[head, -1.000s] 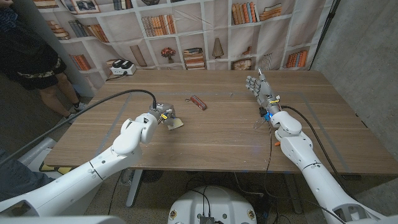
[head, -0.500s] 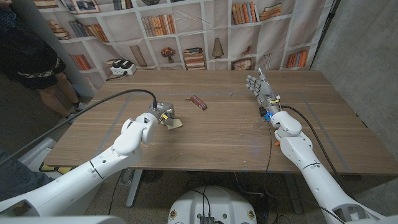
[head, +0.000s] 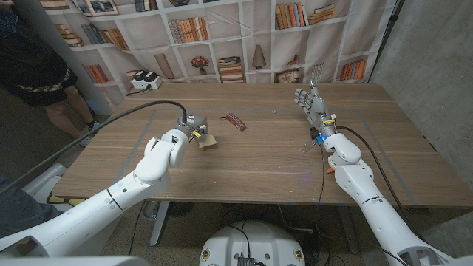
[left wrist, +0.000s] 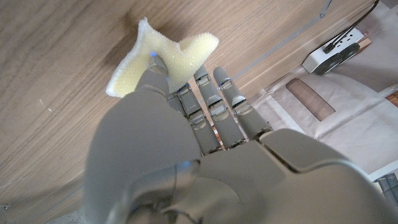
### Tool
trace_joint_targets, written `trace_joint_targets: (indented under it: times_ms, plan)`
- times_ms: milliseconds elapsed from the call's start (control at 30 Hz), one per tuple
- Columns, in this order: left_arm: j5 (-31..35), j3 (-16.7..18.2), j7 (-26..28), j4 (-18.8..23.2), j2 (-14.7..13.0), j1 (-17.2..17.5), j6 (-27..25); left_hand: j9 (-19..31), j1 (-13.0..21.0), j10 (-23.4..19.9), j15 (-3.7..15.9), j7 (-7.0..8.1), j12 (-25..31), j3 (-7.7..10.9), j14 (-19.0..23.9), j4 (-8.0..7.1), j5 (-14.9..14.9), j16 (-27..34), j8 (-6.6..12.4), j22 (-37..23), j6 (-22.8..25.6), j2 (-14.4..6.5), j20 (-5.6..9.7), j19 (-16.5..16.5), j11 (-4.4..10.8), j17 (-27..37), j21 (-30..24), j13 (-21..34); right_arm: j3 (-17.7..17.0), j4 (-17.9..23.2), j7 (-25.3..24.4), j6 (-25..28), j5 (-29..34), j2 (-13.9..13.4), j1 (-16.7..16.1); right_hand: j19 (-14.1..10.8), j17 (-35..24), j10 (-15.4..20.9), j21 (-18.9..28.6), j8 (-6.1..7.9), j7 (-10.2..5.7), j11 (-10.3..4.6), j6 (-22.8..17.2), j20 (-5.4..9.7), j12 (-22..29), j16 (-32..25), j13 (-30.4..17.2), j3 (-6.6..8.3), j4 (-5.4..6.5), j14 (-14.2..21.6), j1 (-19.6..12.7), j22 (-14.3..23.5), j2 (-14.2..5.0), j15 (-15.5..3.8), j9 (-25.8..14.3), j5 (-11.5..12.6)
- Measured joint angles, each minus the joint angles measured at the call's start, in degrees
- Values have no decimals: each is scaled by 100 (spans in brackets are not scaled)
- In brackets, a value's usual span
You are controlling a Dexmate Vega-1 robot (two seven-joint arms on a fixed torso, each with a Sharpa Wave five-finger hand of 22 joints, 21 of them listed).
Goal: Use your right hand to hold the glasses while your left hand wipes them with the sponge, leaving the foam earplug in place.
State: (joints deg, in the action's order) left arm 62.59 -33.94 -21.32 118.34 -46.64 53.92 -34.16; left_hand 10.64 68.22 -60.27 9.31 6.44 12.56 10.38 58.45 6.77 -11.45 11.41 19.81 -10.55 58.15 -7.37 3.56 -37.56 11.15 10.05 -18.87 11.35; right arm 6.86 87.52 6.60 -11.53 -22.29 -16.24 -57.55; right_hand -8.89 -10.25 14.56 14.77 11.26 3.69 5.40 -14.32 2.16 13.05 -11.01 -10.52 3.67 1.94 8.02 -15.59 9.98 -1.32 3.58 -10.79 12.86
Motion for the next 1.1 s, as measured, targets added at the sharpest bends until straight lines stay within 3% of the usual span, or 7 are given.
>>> trace_joint_targets:
  times_ms: [333,600,767,1100]
  plan:
    - [20,98,224,43,117,47,51,-10,0,0,0,-1,-44,0,-1,0,21,-10,-42,0,-1,0,0,0,-1,-1,0,0,-57,265,-109,-25,38,-153,-196,-60,0,95,0,0,-31,-33,-31,0,0,0,0,38,-37,72,-54,0,-54,-30,0,0]
    - [-147,247,448,100,277,127,51,19,-1,1,14,-23,-71,0,34,0,22,-10,-57,0,-22,0,0,0,-1,22,0,0,-109,477,-241,-128,181,-372,-345,-297,13,372,0,84,-178,-309,-344,11,40,-23,0,158,-222,350,-346,30,-165,-289,4,-45]
    - [-195,288,521,169,347,175,-67,20,-1,1,20,-23,-84,0,41,0,41,-10,-66,0,-23,1,0,0,-2,24,0,31,-159,587,-258,-183,223,-542,-427,-348,12,445,0,84,-234,-322,-400,22,60,-23,0,163,-276,439,-418,30,-176,-378,14,-44]
    - [-168,267,501,336,524,211,-324,20,-1,2,20,-23,-89,0,41,0,19,-40,-96,1,-23,0,0,1,-2,25,26,31,-320,844,-241,-258,249,-938,-623,-490,12,629,-39,84,-337,-444,-565,21,74,-23,0,321,-433,605,-716,30,-368,-502,-1,-89]
